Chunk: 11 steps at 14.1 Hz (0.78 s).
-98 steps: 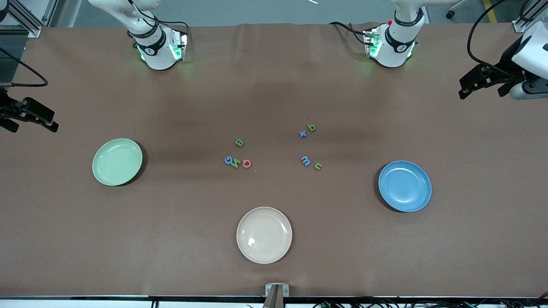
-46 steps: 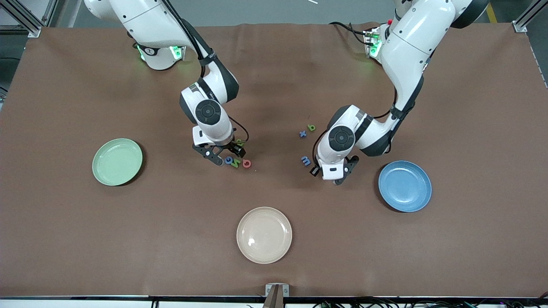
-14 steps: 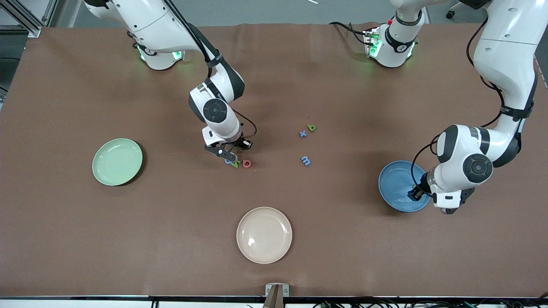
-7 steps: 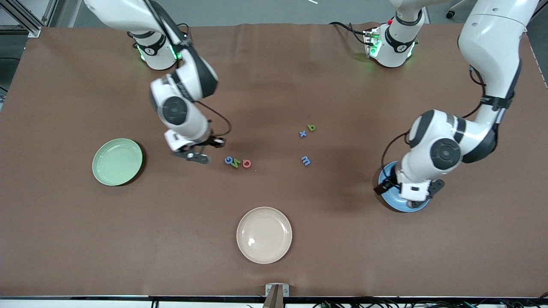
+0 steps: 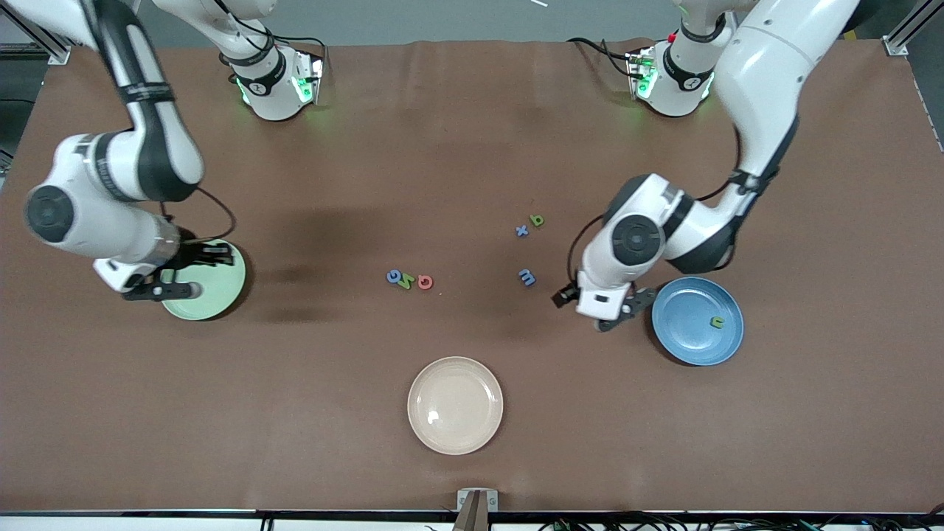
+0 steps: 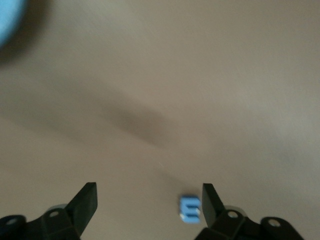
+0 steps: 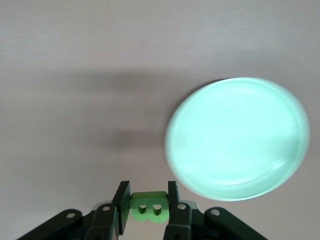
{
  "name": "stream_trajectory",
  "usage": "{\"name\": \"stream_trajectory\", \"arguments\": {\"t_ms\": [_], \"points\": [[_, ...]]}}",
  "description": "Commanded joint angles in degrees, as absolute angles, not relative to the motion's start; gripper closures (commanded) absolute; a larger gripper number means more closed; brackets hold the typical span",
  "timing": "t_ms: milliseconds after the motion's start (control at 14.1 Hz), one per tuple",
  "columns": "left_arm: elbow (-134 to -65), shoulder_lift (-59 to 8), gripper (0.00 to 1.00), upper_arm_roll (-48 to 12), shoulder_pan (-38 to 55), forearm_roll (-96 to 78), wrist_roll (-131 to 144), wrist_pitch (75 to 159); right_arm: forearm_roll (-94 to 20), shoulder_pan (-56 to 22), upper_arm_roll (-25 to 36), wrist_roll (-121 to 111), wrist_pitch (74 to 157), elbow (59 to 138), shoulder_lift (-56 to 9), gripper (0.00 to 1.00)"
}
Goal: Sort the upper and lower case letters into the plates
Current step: 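Place the B on the green plate while the left gripper reaches the m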
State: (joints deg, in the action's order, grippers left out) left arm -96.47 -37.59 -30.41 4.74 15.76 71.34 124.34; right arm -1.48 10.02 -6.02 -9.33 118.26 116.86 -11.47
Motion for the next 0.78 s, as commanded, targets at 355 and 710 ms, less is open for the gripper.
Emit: {"name": "stream_trajectory", "arguments": {"t_ms": [355,710], "points": [[-96.2,-42.2,0.26,-29.1,10.2,17.0,79.4,128.1,1.9,19.8,-7.5,-19.5,136.9,127.5,-17.0,0.91],[-96.2,-44.6,0.36,-29.1,10.8,17.0,84.5,131.2,1.9,19.8,-7.5,-19.6,146.2,130.6,-22.2,0.89]]}}
